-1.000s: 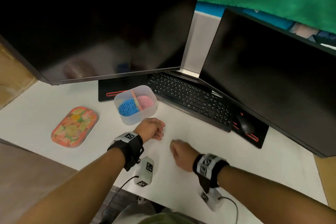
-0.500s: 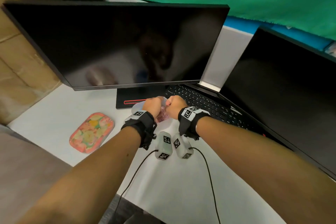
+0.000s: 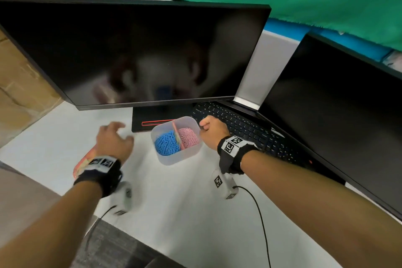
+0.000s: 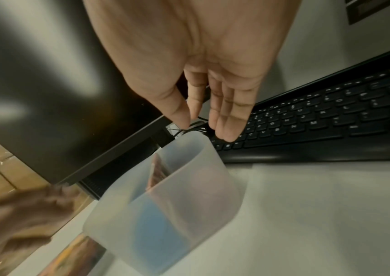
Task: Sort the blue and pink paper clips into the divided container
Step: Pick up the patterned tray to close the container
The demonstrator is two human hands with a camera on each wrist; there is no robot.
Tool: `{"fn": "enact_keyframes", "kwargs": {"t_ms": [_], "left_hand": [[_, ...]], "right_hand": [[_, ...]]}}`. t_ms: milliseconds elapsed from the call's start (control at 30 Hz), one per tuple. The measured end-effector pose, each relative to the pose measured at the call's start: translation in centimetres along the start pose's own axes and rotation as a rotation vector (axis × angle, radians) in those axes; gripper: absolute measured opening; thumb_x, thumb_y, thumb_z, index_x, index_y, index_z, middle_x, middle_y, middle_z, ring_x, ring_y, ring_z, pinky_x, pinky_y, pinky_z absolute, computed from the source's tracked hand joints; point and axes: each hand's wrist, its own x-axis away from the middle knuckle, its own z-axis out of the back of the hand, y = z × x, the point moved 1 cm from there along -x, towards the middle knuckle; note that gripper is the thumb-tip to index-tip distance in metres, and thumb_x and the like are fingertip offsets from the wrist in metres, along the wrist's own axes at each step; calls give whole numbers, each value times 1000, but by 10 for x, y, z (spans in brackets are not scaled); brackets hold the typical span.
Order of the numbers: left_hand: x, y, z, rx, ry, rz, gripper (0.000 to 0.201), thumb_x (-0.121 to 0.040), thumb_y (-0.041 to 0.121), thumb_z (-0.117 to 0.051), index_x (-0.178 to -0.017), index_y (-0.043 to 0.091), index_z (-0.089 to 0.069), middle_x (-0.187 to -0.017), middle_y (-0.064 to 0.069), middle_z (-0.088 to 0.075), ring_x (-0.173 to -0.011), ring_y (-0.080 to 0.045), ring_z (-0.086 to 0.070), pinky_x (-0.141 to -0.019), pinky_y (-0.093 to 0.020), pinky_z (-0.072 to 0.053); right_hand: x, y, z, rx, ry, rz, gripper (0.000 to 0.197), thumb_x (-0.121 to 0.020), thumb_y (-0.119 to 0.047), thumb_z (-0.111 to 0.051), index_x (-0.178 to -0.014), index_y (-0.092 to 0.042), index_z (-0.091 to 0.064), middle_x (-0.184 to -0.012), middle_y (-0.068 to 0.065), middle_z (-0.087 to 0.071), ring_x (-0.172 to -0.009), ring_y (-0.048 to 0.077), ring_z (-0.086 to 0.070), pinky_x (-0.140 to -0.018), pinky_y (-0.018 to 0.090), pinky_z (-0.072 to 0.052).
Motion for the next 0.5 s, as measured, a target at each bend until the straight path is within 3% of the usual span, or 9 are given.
{"fn": "enact_keyframes", "kwargs": {"t_ms": [100, 167, 233, 367, 500], "left_hand": [[0, -53, 4, -403, -187, 131, 84, -64, 57, -69, -135, 25, -38, -136, -13, -39, -125, -37, -39, -104, -49, -38], [1, -70, -1, -611, -288, 122, 106, -51, 72, -70, -138, 27, -29, -137, -11, -34, -124, -37, -37, -101, -50, -39], [2, -72, -2, -686, -284, 107, 108, -48, 71, -71, -137, 31, -25, -134, -11, -32, -121, -37, -38, -97, -51, -41], [-5, -72, 7, -583, -264, 193, 101, -50, 57, -77, -135, 39, -25, -122, -14, -43, -114, -40, -43, -94, -52, -41], [-8, -62, 16, -450, -236, 215, 107, -51, 74, -67, -140, 40, -19, -129, -17, -44, -119, -42, -40, -99, -51, -38]], "right_hand": [[3, 7, -4, 8, -91, -28, 26, -91, -18, -55, -116, -15, -59, -117, 8, -64, -108, 25, -60, -90, 31, -49], [3, 7, -7, 5, -134, -47, 30, -93, -21, -52, -122, -16, -56, -122, 7, -63, -111, 24, -59, -91, 29, -47], [4, 6, -8, -6, -143, -60, 32, -94, -23, -50, -125, -16, -54, -124, 6, -62, -113, 24, -58, -89, 28, -44], [3, 5, -8, -1, -146, -62, 33, -94, -25, -48, -126, -18, -54, -125, 5, -61, -113, 22, -57, -92, 30, -44], [2, 5, -8, 11, -164, -61, 34, -95, -26, -47, -127, -17, -55, -124, 5, -61, -113, 23, -57, -92, 29, -44]]}}
